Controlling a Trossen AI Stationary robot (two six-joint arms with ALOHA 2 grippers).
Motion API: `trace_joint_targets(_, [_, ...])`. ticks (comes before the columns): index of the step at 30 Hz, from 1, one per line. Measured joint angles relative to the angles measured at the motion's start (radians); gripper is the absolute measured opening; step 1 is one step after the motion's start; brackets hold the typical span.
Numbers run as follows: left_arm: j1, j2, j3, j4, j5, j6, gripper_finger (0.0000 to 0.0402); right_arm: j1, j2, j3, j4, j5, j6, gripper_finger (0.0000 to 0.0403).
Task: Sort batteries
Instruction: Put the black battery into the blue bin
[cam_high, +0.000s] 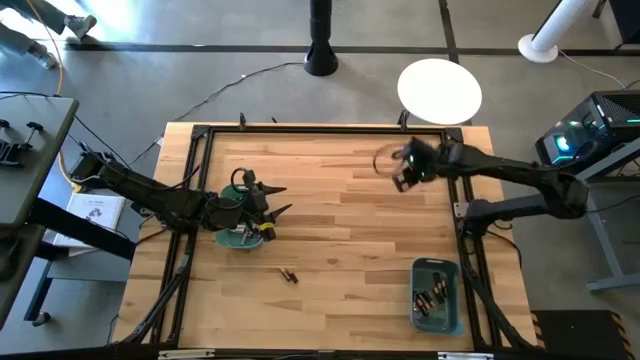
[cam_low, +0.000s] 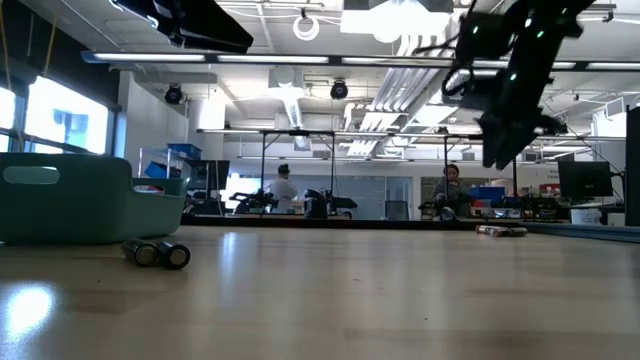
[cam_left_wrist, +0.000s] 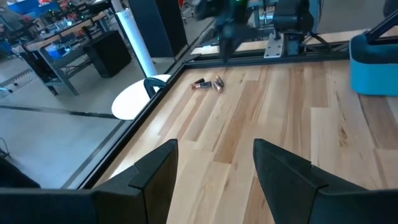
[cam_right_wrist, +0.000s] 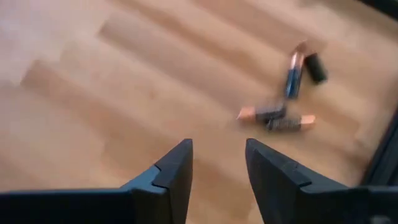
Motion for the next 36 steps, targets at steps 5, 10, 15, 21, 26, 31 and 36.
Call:
trace_joint_targets(5, [0.0, 0.0, 0.0, 0.004, 0.0, 0.002, 0.02, -0.217, 0.112, -0.009, 0.113, -0.02, -0.087, 0.018])
trace_joint_targets(10, [0.0, 0.0, 0.0, 0.004, 0.0, 0.009, 0.02, -0.336, 0.247, -0.009, 0.205, -0.092, -0.133, 0.0198])
trace_joint_targets(15, [0.0, 0.0, 0.0, 0.003, 0.0, 0.011, 0.02, -0.384, 0.366, -0.009, 0.255, -0.097, -0.158, 0.0199])
trace_joint_targets(21, [0.0, 0.0, 0.0, 0.003, 0.0, 0.011, 0.02, -0.415, 0.462, -0.009, 0.274, -0.085, -0.181, 0.0198])
trace_joint_targets(26, [0.0, 0.0, 0.0, 0.003, -0.001, 0.01, 0.02, -0.416, 0.489, -0.001, 0.292, -0.092, -0.221, 0.0169])
trace_joint_targets(31, [0.0, 0.0, 0.0, 0.003, -0.001, 0.007, 0.02, -0.41, 0.484, -0.004, 0.323, -0.115, -0.238, 0.0094])
trace_joint_targets(36, [0.0, 0.0, 0.0, 0.003, -0.001, 0.007, 0.02, -0.392, 0.482, -0.004, 0.326, -0.148, -0.292, 0.0019])
